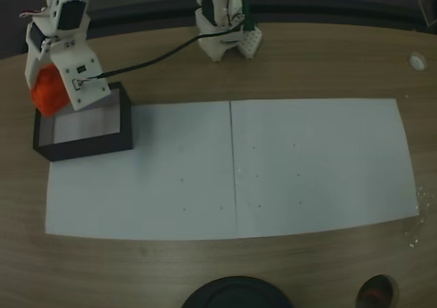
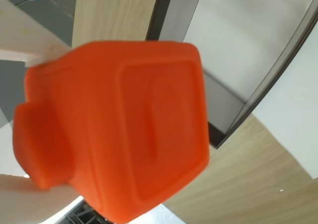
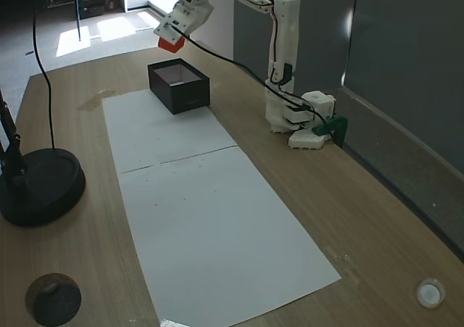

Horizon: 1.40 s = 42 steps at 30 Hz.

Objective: Grab a orange square and put it in the box.

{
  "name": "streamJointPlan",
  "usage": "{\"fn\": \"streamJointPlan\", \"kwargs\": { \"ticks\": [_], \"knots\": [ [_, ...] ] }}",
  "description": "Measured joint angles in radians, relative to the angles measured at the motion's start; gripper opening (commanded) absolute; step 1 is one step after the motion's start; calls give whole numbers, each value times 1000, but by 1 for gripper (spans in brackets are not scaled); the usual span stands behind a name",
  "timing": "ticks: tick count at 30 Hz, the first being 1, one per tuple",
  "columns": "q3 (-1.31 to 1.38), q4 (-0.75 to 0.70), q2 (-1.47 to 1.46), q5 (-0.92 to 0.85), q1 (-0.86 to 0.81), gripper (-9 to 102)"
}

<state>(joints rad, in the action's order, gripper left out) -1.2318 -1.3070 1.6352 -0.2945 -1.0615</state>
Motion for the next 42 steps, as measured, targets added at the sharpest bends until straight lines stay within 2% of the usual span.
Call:
{"fn": "streamJointPlan", "kwargs": {
  "ticks": [14, 20, 24, 26, 33, 42],
  "knots": [
    [-183, -9, 0, 12, 18, 0],
    [-282, 78, 0, 18, 15, 0],
    [-305, 83, 0, 21, 15, 1],
    [-305, 83, 3, 21, 15, 4],
    [-305, 83, 6, 21, 15, 29],
    [-305, 83, 15, 21, 17, 29]
  ]
}}
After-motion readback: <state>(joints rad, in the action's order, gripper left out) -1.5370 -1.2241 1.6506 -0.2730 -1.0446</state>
